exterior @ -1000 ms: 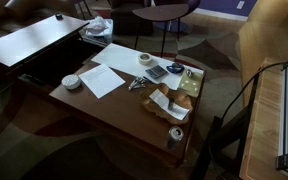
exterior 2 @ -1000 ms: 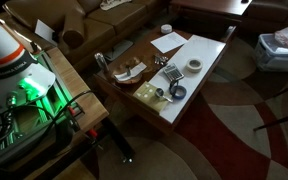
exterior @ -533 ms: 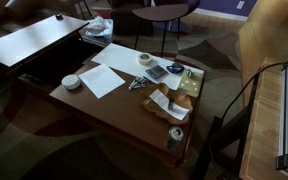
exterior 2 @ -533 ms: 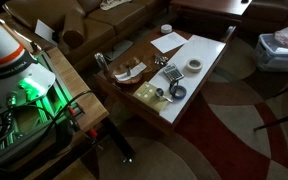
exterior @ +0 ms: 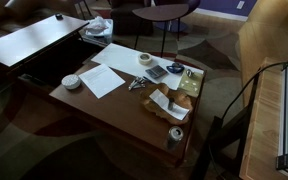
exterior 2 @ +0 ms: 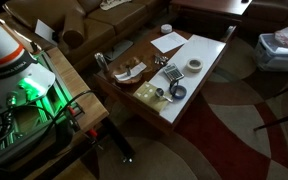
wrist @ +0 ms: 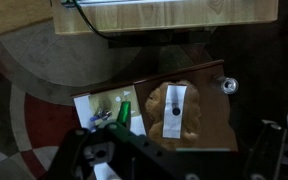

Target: Put the can on the brown bowl

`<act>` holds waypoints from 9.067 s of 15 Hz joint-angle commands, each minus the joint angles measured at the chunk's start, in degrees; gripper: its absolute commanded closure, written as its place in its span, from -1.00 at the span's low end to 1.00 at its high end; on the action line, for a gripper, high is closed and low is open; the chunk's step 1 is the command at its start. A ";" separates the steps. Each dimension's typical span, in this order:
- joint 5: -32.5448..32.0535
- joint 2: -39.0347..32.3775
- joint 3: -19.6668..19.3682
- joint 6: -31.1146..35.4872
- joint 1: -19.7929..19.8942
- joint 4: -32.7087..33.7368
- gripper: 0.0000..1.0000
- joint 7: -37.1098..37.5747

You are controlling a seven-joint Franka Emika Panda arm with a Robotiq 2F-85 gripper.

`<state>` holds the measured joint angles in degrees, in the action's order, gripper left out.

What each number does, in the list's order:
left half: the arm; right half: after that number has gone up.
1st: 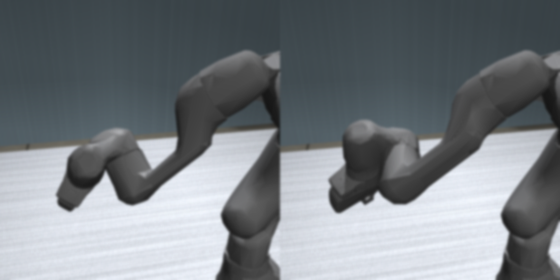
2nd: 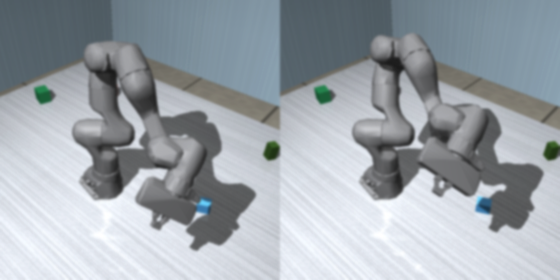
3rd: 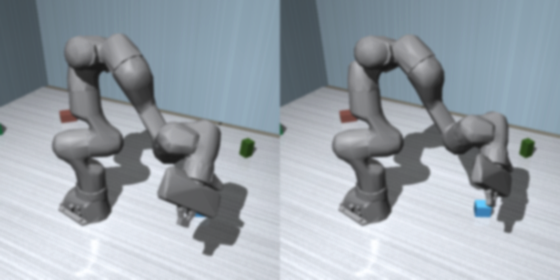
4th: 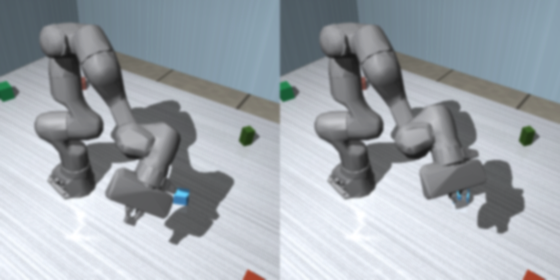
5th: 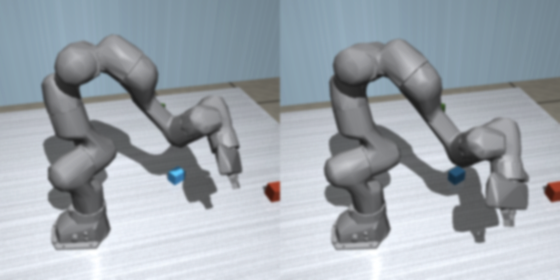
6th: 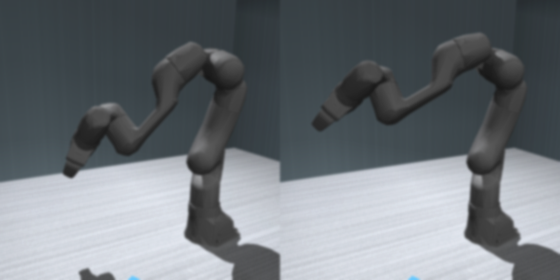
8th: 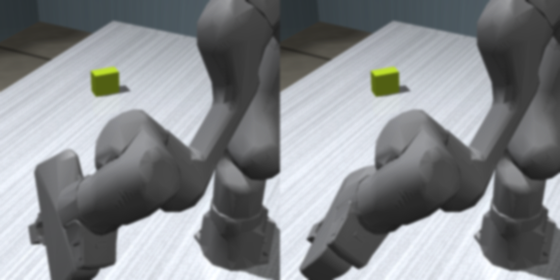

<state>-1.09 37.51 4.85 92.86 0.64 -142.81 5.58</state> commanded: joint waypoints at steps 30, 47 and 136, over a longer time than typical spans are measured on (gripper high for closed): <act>22.00 -50.87 4.91 52.66 -11.93 -5.24 -1.00 24.97; 23.63 -83.82 6.16 50.20 -17.92 18.86 -1.00 41.19; 30.50 -79.39 -3.94 46.22 -9.30 28.68 -0.24 36.65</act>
<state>30.49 -41.86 -0.14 138.85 -9.73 -114.15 41.55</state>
